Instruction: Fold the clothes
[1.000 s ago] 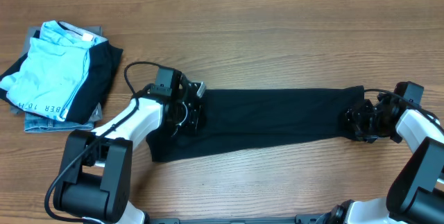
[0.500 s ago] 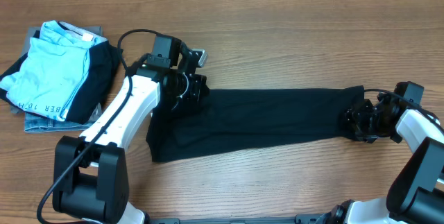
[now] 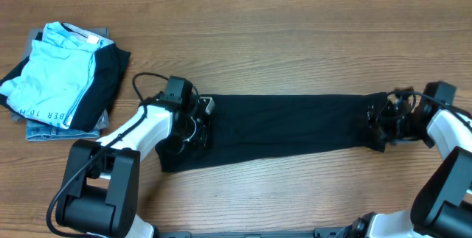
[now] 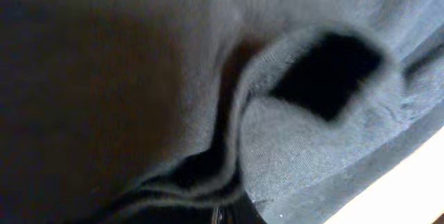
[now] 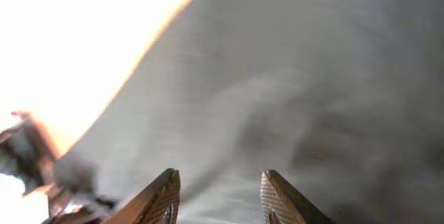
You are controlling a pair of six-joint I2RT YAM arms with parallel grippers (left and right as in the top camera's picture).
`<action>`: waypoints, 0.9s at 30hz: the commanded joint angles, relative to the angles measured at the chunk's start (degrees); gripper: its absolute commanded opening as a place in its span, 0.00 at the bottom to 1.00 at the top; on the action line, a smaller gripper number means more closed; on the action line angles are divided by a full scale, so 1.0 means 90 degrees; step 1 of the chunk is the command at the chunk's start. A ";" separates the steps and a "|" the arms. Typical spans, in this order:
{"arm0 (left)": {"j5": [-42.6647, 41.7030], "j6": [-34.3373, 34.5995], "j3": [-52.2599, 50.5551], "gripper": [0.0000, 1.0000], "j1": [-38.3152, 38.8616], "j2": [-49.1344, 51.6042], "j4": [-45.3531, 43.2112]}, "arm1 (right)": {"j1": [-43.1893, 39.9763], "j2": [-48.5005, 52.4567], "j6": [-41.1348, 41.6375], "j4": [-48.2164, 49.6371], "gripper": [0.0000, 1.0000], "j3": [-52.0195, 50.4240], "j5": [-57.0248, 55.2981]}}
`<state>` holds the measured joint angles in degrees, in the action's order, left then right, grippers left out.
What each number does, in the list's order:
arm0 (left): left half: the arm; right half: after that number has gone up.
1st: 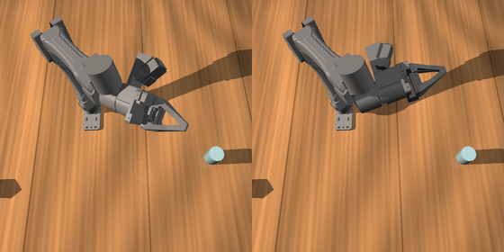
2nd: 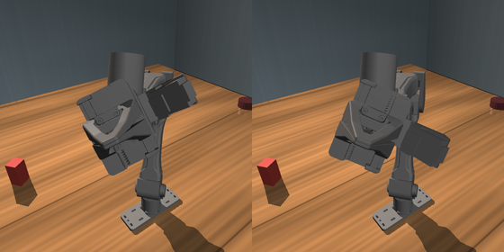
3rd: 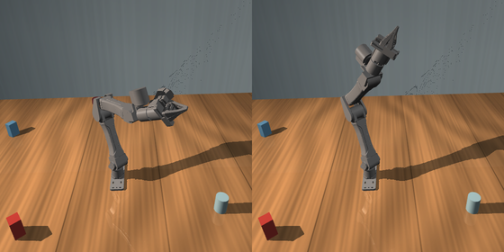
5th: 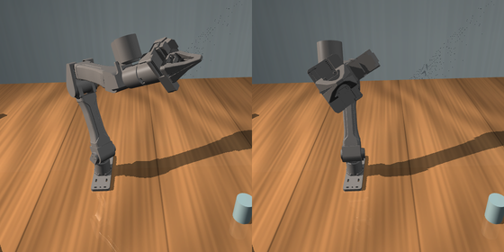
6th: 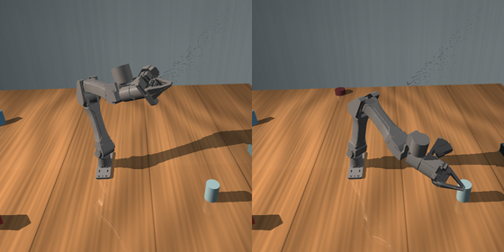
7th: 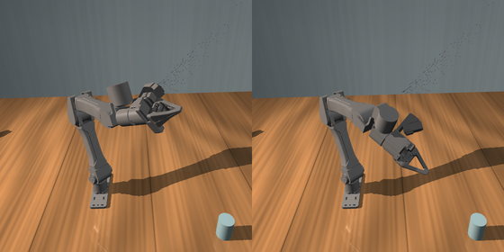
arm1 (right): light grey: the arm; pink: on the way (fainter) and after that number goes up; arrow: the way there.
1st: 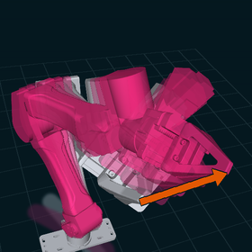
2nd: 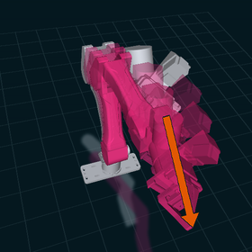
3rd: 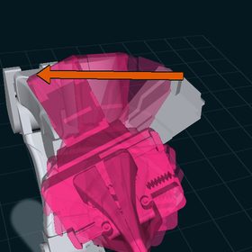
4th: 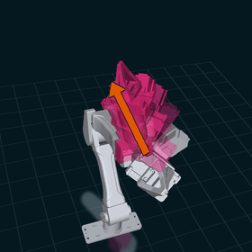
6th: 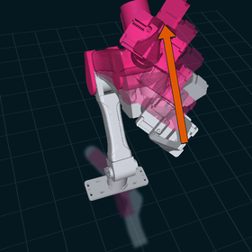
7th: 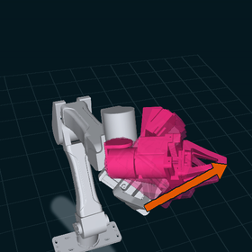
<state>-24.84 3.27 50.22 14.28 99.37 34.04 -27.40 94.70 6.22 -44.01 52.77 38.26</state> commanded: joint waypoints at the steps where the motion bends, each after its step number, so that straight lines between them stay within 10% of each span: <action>1: 0.0143 0.0063 -0.0461 0.06 0.0041 0.0032 -0.0342 | 0.0168 -0.0199 -0.1069 0.0027 0.38 0.0168 0.1047; 12: 0.0136 0.0063 -0.0758 0.09 0.0041 0.0032 -0.0719 | 0.1564 -0.0066 -0.1168 0.1746 0.04 -0.0168 -0.0299; 27: -0.0029 0.0109 0.0240 0.05 0.0041 -0.0058 -0.0257 | 0.1872 0.0843 -0.0661 0.2234 0.04 -0.0202 -0.1724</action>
<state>-26.02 3.46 47.88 14.20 97.82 30.13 -10.72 99.55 -1.34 -24.88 51.35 24.80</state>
